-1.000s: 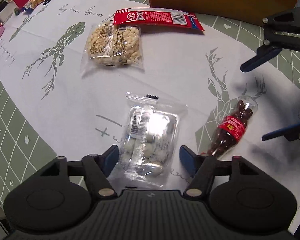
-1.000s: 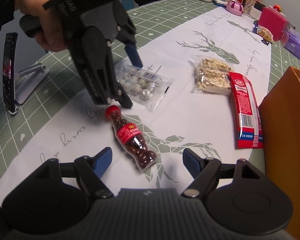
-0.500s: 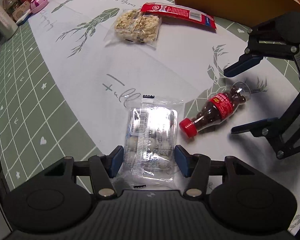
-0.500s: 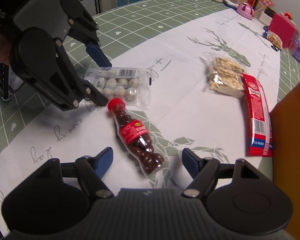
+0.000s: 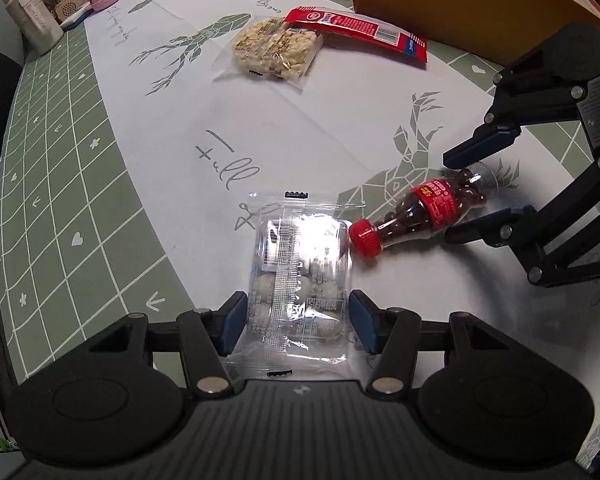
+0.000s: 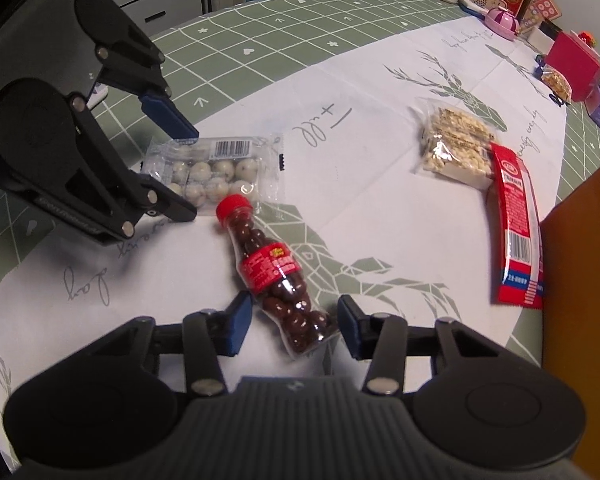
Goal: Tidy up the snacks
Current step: 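Grasp the quail-egg candy pack with the left tool while the right tool grasps the cola-bottle chocolate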
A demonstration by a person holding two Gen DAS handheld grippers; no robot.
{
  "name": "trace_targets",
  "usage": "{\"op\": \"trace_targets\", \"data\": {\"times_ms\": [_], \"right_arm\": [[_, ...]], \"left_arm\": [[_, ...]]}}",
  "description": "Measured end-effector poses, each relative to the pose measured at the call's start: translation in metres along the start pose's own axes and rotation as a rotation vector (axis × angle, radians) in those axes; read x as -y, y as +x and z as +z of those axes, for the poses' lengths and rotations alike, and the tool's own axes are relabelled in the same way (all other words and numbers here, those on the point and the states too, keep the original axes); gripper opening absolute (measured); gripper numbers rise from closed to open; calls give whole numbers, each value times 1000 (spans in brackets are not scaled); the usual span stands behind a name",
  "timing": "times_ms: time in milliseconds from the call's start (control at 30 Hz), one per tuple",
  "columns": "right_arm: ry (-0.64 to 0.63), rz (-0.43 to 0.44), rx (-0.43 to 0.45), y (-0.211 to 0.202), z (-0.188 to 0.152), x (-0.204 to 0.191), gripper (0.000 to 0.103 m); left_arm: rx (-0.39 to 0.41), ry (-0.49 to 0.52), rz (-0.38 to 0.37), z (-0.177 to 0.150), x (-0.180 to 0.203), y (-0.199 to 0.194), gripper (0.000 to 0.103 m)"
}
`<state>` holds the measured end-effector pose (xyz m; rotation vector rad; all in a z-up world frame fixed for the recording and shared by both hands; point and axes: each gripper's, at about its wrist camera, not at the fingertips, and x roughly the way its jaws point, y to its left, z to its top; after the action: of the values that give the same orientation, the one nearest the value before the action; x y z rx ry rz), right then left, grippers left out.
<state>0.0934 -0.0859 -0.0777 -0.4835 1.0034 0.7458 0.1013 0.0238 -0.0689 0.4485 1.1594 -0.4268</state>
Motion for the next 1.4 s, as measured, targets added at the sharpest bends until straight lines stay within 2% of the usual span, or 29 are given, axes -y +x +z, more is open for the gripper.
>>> {"op": "trace_targets", "data": {"times_ms": [567,700,967,1000,1100,1233,1300,1367,1400], "right_arm": [[56,25,31,-25,-8,16,41],[74,16,39,-31,-8,22,27],[67,13,-82,-18,-20,25,27],[62,9,-91,-16,-21,24,29],[44,-10,-82,-13,-20,20,60],[64,-23,-38,-10,-8,20,61],[65,-30,-35,-5,-2,19,60],[73,-24,-48,2,2,20,50],[85,-8,-58,4,2,22,37]], "left_arm": [[25,-21,16,-2,6,-10,61],[34,-37,15,-2,2,-14,61],[36,-30,5,-2,4,-14,61],[35,-31,5,-3,5,-13,61],[29,-31,2,-4,5,-11,61],[20,-26,2,-6,4,-7,61],[18,-28,0,-6,4,-5,61],[21,-31,-2,-7,4,-6,61],[22,-32,-4,-7,4,-5,61]]}}
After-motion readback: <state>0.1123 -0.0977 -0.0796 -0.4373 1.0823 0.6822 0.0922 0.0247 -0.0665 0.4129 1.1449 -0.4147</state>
